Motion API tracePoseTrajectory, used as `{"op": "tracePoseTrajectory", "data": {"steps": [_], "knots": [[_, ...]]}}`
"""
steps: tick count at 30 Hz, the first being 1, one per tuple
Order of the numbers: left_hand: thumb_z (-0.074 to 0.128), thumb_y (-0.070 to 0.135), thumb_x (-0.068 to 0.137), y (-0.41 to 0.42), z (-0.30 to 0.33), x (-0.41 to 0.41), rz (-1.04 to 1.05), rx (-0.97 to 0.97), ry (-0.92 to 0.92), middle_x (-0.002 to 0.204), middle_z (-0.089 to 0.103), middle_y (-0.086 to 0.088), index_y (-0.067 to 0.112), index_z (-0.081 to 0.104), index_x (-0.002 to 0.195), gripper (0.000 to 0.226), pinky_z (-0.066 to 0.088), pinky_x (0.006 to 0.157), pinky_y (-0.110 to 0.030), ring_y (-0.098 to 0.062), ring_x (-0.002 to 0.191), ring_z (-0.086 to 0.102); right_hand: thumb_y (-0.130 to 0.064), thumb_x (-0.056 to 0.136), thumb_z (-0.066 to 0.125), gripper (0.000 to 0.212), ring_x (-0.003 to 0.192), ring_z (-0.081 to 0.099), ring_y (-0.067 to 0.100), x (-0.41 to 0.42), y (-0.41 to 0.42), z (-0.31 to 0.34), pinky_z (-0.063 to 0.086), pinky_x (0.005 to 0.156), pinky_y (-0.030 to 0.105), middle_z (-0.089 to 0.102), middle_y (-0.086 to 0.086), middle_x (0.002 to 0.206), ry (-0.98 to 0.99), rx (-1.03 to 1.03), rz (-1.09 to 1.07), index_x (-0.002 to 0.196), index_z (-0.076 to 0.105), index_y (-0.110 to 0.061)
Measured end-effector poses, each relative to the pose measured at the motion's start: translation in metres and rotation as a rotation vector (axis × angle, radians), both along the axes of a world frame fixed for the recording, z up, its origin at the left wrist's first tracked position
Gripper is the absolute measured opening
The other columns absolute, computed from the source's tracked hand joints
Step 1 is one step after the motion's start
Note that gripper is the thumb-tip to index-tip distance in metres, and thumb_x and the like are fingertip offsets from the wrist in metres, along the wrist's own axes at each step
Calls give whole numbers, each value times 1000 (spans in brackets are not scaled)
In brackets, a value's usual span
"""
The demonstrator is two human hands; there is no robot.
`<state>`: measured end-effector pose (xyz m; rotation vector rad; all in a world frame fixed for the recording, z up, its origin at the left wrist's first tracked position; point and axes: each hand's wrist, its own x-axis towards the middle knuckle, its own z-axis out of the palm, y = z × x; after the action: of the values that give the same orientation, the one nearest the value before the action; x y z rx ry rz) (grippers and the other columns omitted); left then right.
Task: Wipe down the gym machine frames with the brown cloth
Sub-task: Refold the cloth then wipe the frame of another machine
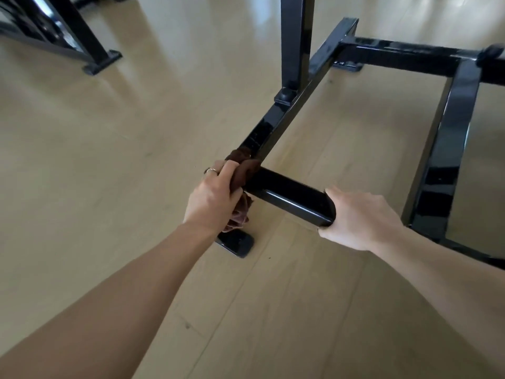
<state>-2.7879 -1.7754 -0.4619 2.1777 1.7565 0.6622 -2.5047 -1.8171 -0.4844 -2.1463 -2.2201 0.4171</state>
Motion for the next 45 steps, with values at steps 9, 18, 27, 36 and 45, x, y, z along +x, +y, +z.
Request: {"op": "tracePoseTrajectory", "data": {"steps": [9, 18, 27, 36, 45], "knots": [[58, 13, 91, -50, 5, -42, 84, -97, -105, 97, 52, 14, 37, 56, 113, 32, 43, 50, -11, 4, 80, 57, -51, 70, 69, 43, 59, 54, 13, -5, -1, 2, 35, 54, 30, 56, -9, 71, -18, -2, -7, 89, 38, -29], [43, 46, 98, 41, -4, 17, 294, -192, -40, 90, 58, 0, 33, 49, 125, 31, 49, 61, -35, -20, 72, 60, -55, 68, 67, 46, 56, 53, 13, -11, -5, 5, 35, 51, 30, 54, -9, 68, -57, 23, -3, 87, 33, -30], [37, 52, 99, 138, -2, 79, 192, -173, 159, 102, 60, -4, 30, 48, 138, 46, 54, 73, -40, -30, 85, 64, -57, 65, 58, 41, 51, 46, 3, -8, -1, 2, 25, 47, 25, 53, -13, 65, -83, 23, -1, 82, 30, -32], [40, 55, 97, 42, -15, 0, 186, -124, 72, 85, 48, 13, 45, 48, 132, 37, 41, 68, -34, -19, 76, 53, -58, 66, 61, 46, 55, 53, 13, -8, -1, 6, 35, 51, 31, 55, -9, 66, -66, 14, 7, 87, 33, -29], [40, 56, 100, -4, -16, -35, 256, -188, 80, 85, 52, 10, 40, 52, 130, 36, 45, 66, -34, -18, 73, 58, -56, 69, 64, 46, 56, 54, 16, -11, -7, 7, 37, 53, 32, 53, -9, 68, -95, 28, 35, 89, 33, -29]]}}
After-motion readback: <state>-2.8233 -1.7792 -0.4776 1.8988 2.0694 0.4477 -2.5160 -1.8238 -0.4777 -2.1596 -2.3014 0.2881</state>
